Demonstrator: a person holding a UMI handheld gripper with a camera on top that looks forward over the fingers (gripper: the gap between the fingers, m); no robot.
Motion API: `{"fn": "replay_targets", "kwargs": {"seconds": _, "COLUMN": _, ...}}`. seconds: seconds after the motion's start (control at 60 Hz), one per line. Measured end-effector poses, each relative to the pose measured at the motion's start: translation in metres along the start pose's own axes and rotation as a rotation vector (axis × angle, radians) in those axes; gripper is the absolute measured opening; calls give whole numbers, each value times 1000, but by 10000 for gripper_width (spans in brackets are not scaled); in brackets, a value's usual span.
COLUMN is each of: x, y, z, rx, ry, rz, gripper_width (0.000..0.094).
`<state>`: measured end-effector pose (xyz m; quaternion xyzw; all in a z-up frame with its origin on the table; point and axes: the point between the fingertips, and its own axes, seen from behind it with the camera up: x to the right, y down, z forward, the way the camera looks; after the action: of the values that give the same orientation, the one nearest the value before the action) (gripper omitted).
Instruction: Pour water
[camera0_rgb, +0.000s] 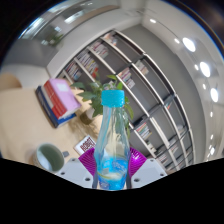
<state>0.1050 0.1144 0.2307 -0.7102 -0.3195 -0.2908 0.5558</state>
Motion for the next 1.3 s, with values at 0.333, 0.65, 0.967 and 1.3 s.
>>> {"fn": "replay_targets", "kwargs": {"seconds": 0.333, "x": 1, "y": 60, "z": 8, "rx": 5, "ry": -52, "rz": 861, "gripper_width": 405}}
{"fn": "replay_targets", "kwargs": {"seconds": 0.65, "x": -56, "y": 140, "z": 35, "rx": -65, "ry": -89, "rz": 904, "gripper_width": 409}}
{"fn": "replay_targets", "kwargs": {"seconds": 0.967, "x": -51, "y": 144, "z": 30, "rx": -60, "ry": -43, "rz": 897, "gripper_width": 500}}
{"fn": "replay_targets", "kwargs": {"seconds": 1.3, "x": -90, "y": 171, "z": -31, "rx": -239, "ry": -66, "rz": 916, "gripper_width": 836}}
